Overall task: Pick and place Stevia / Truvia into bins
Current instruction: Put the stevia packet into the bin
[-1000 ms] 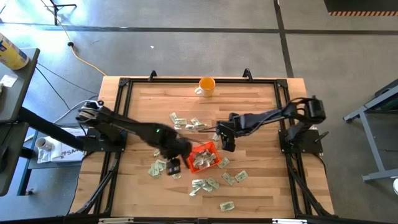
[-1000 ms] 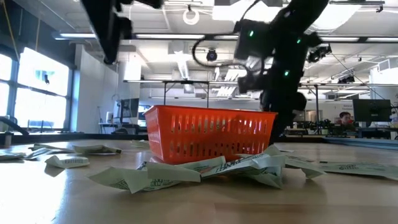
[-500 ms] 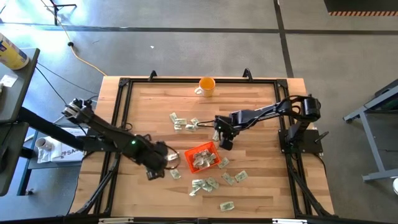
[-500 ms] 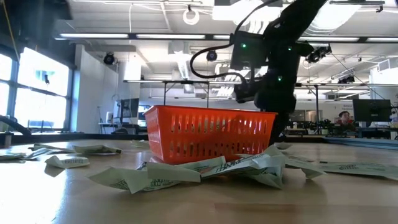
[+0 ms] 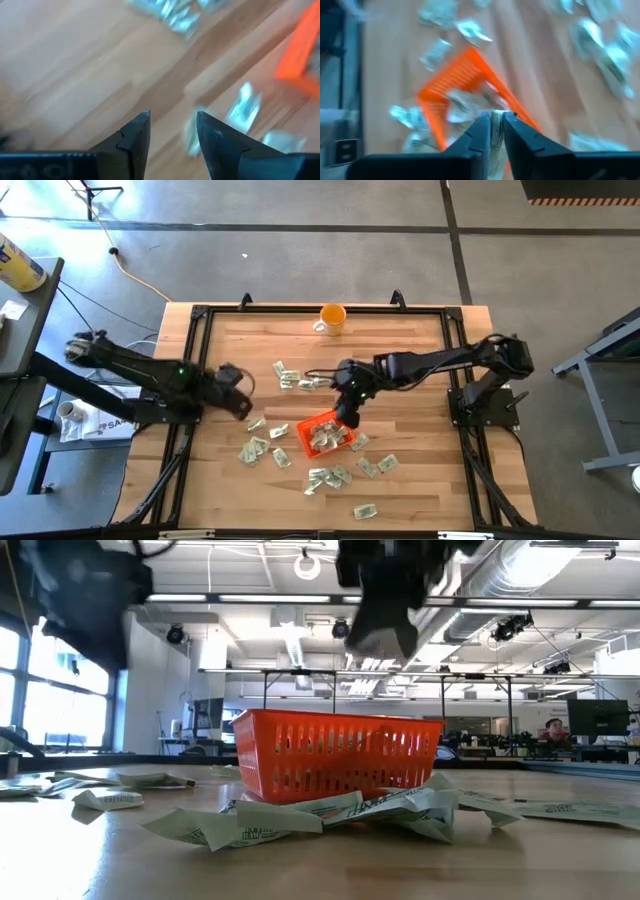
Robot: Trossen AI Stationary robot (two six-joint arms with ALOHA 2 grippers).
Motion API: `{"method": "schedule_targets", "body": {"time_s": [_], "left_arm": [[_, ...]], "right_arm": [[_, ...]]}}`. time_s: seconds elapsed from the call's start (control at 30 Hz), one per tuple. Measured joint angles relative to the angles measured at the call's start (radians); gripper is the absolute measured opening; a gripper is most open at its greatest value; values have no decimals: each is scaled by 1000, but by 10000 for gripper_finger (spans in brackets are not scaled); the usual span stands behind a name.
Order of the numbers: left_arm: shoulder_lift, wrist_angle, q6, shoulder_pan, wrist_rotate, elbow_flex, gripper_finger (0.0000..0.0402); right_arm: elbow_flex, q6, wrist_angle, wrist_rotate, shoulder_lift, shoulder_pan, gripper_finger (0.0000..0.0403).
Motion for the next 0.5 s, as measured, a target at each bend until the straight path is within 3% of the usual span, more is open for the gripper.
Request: {"method": "schedule_targets", "body": {"time_s": [0.17,0.33,0.5], "left_arm": [[-32,271,249,235,103,-84,196],[39,326,410,442,183,-92,196],[153,397,435,624,282,-92,196]], "right_arm": [[99,31,-25,-9,91,53,108],[148,96,-101,32,131,76,188],[200,160,-254,194,126,100,240]]}}
